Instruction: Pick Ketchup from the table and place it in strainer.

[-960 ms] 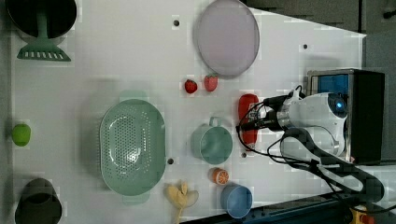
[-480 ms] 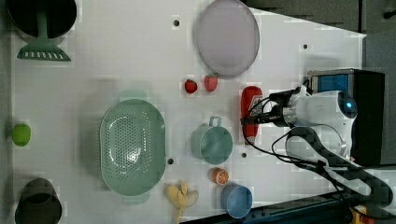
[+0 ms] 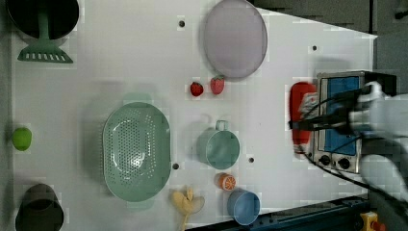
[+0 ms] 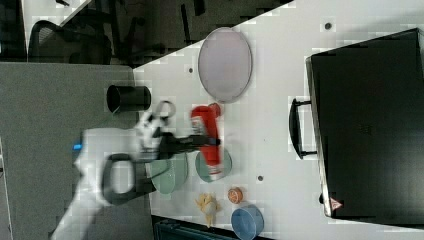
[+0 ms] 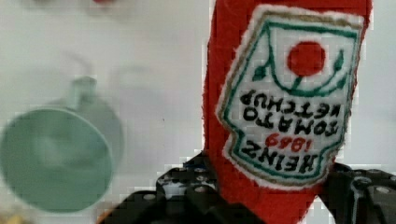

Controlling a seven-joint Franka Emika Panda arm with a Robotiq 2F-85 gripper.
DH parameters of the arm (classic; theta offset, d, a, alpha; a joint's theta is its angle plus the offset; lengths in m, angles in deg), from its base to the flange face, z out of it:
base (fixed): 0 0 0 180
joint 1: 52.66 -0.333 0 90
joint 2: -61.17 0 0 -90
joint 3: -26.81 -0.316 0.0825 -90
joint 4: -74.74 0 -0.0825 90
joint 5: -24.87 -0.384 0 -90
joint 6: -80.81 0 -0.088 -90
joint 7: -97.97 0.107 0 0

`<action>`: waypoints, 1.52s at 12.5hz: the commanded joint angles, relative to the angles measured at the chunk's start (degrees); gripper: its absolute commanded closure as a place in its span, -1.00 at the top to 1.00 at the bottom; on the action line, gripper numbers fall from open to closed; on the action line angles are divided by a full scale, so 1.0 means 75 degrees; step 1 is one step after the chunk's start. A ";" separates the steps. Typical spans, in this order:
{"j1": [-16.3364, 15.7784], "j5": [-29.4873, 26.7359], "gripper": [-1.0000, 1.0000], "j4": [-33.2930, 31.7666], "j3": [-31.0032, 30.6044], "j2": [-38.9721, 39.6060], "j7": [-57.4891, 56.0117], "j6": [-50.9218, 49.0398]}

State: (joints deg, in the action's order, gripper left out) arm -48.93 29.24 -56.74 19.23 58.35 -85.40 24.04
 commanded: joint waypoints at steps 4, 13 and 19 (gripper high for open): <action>-0.0601 -0.1321 0.26 0.1105 -0.1402 -0.0292 0.1379 -0.0848; -0.1187 -0.1331 0.26 0.1205 -0.3540 0.2019 0.5764 0.2235; -0.1529 -0.1290 0.98 0.1440 -0.3583 0.4078 0.5968 0.4199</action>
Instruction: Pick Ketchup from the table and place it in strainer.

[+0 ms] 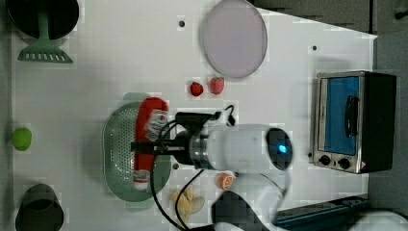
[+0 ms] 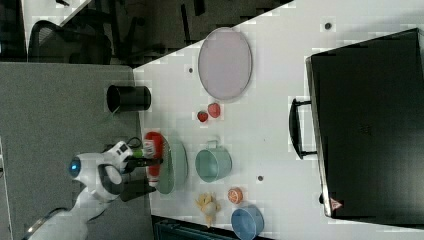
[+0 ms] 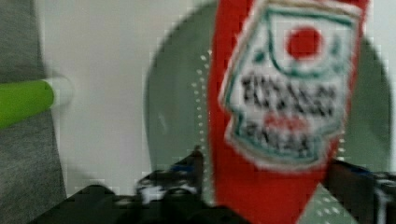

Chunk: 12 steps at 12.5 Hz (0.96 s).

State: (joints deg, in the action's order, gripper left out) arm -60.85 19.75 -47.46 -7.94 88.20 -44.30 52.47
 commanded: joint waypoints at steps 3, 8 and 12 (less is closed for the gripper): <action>0.0054 -0.0024 1.00 0.0434 -0.0055 -0.0292 0.1123 0.0168; 0.0415 -0.0032 1.00 0.0890 0.0143 -0.2475 0.1917 -0.2931; 0.0865 -0.0036 1.00 0.1647 0.0747 -0.3743 0.1888 -0.6134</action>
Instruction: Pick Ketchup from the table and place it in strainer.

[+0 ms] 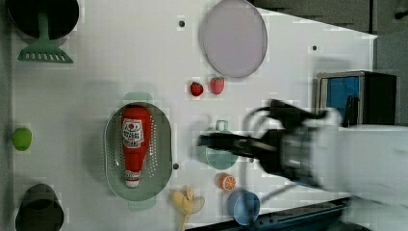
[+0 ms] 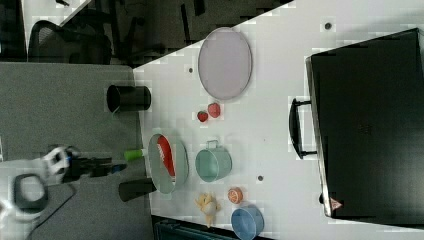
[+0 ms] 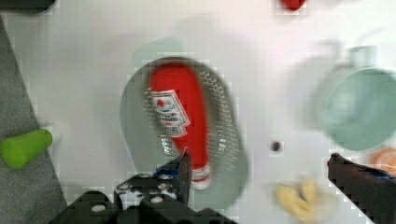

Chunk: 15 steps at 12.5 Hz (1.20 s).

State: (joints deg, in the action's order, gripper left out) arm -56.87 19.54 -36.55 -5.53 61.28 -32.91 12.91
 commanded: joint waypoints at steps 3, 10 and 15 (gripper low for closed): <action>0.0553 -0.0005 1.00 0.0716 0.1258 -0.0596 0.0358 -0.1781; 0.0873 0.0067 1.00 0.1080 0.3741 -0.0875 0.0310 -0.1984; 0.0875 0.0590 1.00 0.1084 0.4368 -0.0875 -0.0525 -0.2085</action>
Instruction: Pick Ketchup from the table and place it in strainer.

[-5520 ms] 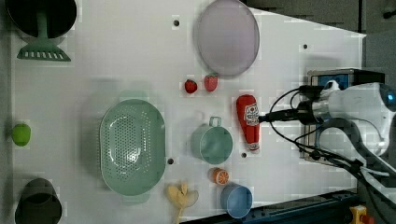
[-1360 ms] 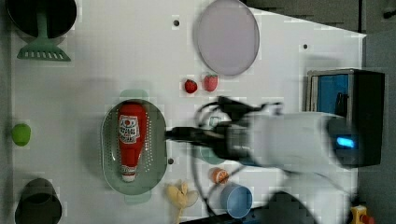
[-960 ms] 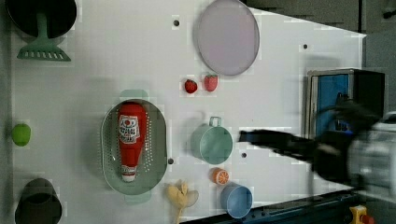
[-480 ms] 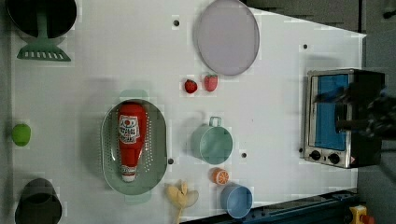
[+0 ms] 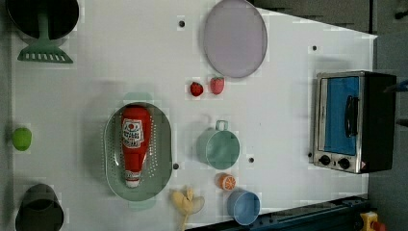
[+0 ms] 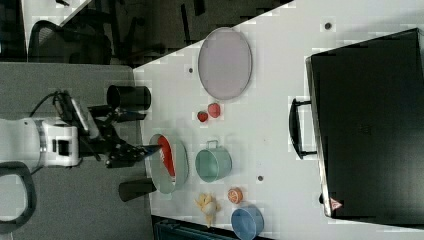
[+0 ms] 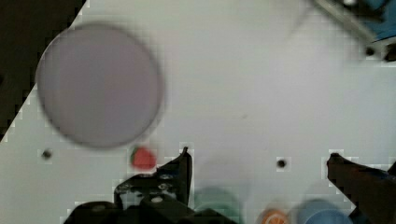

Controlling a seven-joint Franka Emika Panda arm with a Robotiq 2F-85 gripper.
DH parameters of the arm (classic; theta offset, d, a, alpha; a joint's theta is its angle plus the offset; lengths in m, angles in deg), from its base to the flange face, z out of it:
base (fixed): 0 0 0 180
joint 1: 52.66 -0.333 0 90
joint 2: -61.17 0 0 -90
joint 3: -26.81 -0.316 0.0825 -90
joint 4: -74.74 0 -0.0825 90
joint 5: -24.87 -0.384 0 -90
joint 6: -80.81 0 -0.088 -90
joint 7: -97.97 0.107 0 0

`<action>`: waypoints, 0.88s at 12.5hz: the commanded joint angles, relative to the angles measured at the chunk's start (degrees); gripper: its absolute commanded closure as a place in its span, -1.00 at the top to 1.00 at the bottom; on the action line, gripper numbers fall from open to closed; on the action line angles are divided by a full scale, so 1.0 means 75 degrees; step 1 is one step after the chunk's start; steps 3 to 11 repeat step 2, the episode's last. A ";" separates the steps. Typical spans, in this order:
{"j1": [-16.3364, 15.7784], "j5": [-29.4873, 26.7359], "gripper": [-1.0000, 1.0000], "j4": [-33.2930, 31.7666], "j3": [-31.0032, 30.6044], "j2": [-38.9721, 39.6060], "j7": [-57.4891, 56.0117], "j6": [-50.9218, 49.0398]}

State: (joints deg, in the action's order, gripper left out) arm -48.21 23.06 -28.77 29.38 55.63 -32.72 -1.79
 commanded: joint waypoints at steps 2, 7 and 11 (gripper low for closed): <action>-0.0285 0.0221 1.00 0.0040 -0.0290 -0.0117 -0.0546 -0.0142; -0.0285 0.0221 1.00 0.0040 -0.0290 -0.0117 -0.0546 -0.0142; -0.0285 0.0221 1.00 0.0040 -0.0290 -0.0117 -0.0546 -0.0142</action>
